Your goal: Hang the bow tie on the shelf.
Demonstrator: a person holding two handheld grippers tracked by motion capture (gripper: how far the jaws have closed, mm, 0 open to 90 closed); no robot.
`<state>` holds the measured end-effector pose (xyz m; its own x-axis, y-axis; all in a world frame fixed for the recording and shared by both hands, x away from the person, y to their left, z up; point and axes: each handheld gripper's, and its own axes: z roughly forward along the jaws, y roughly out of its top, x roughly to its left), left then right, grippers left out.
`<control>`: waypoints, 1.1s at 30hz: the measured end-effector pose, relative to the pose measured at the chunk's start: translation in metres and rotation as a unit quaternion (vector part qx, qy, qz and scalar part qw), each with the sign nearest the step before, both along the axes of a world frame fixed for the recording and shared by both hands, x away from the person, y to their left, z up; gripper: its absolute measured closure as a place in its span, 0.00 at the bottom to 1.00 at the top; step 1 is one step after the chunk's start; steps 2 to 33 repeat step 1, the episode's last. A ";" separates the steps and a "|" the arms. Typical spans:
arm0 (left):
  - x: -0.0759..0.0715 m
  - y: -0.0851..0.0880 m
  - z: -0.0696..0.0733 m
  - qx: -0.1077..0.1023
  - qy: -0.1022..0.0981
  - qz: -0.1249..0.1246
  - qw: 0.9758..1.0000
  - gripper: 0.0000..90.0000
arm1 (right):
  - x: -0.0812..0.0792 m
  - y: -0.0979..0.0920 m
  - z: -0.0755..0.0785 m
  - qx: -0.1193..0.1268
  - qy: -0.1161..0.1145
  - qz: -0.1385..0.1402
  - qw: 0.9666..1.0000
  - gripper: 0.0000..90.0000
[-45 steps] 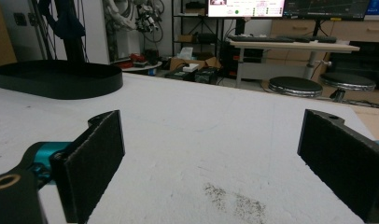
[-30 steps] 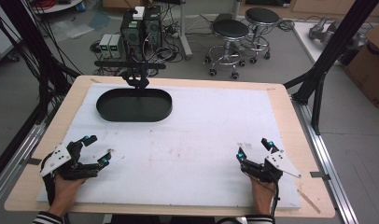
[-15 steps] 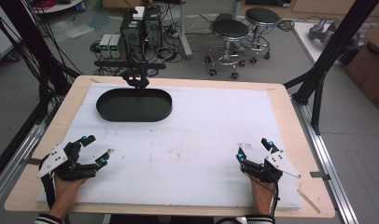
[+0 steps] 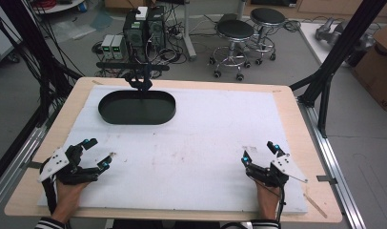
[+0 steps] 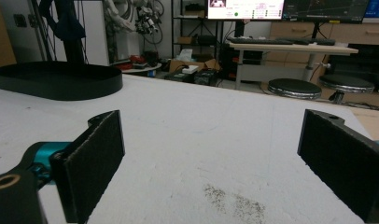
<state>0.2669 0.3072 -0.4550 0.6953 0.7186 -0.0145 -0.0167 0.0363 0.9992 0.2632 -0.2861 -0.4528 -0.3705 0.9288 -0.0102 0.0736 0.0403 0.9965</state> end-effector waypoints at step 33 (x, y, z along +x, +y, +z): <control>0.000 0.000 0.000 0.000 0.000 0.000 1.000 0.14 | 0.000 0.000 0.000 0.002 0.002 -0.001 1.000 0.07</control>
